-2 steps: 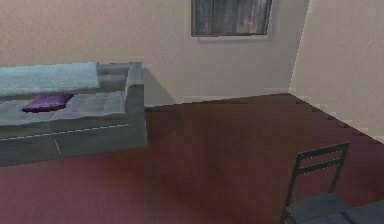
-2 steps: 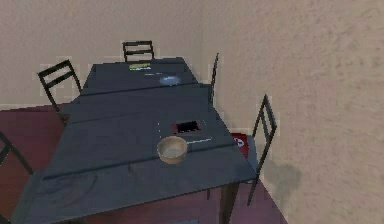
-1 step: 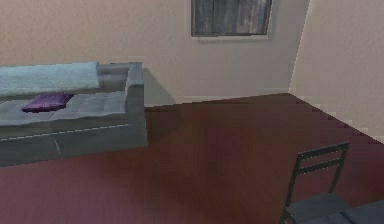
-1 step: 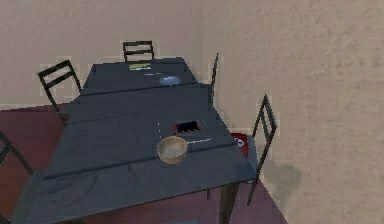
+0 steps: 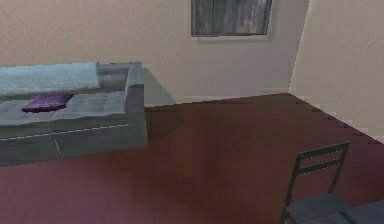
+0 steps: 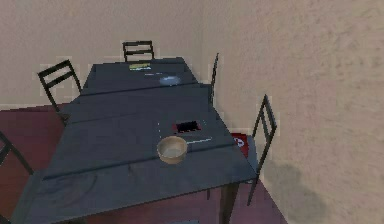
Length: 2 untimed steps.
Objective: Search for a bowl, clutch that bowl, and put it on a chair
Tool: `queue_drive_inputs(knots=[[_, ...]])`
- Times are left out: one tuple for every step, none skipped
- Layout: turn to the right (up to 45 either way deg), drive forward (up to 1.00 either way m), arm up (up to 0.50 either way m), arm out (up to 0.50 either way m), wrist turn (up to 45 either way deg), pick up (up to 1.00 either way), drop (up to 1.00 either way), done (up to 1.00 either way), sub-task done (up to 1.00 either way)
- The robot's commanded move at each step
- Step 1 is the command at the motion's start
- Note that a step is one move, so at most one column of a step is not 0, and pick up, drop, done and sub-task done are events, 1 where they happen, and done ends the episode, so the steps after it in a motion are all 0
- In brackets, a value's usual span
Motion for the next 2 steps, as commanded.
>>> queue_drive_inputs(knots=[[0.0,0.0,0.0,0.42,0.0,0.0,0.0,0.0,0.0],[0.0,0.0,0.0,0.0,45.0,0.0,0.0,0.0,0.0]])
